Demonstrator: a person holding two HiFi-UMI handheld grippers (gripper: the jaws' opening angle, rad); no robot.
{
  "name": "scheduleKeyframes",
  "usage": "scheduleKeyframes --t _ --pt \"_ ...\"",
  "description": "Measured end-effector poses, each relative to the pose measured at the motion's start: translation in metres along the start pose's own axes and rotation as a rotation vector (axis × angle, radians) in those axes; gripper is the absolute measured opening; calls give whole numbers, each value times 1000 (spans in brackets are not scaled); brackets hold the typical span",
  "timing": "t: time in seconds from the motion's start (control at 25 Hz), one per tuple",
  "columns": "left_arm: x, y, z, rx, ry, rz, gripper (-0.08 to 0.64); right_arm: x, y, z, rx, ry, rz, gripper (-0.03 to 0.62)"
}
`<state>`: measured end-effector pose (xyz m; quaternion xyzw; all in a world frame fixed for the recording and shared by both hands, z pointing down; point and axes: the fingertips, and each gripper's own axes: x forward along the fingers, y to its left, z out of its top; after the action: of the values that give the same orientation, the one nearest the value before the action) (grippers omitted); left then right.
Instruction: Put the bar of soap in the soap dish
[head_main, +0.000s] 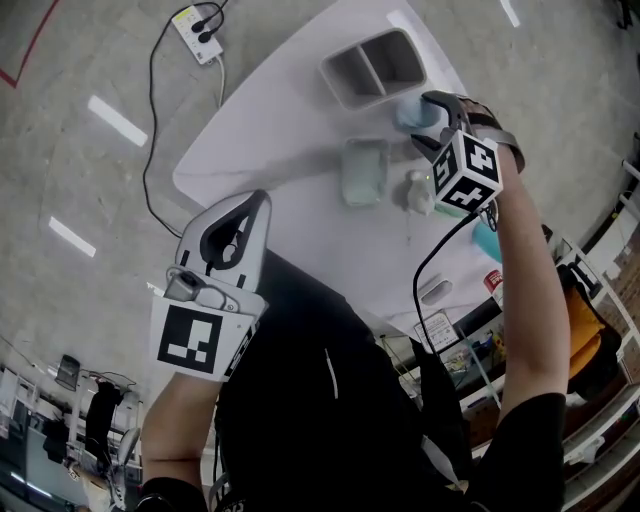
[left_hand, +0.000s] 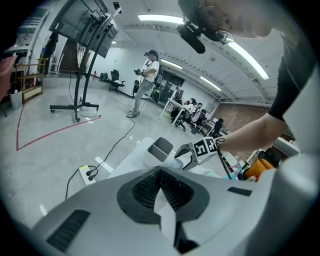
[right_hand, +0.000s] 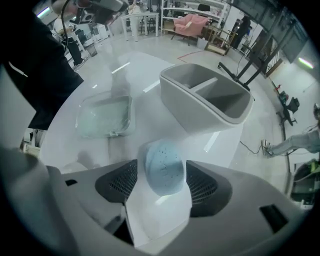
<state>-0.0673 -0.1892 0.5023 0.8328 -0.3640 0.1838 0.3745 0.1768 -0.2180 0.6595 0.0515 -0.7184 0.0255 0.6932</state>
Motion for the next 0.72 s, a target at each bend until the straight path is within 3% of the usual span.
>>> scheduleKeyframes --t 0.24,0.56,0.72 --pt "-1 0 0 47 -4 -7 8 22 3 6 -37 6 68 298" --pt "-5 -12 -10 28 13 -20 8 16 8 6 149 -46 103 290" --pt "-9 -11 -12 38 15 -24 8 -2 8 3 364 -117 89 278"
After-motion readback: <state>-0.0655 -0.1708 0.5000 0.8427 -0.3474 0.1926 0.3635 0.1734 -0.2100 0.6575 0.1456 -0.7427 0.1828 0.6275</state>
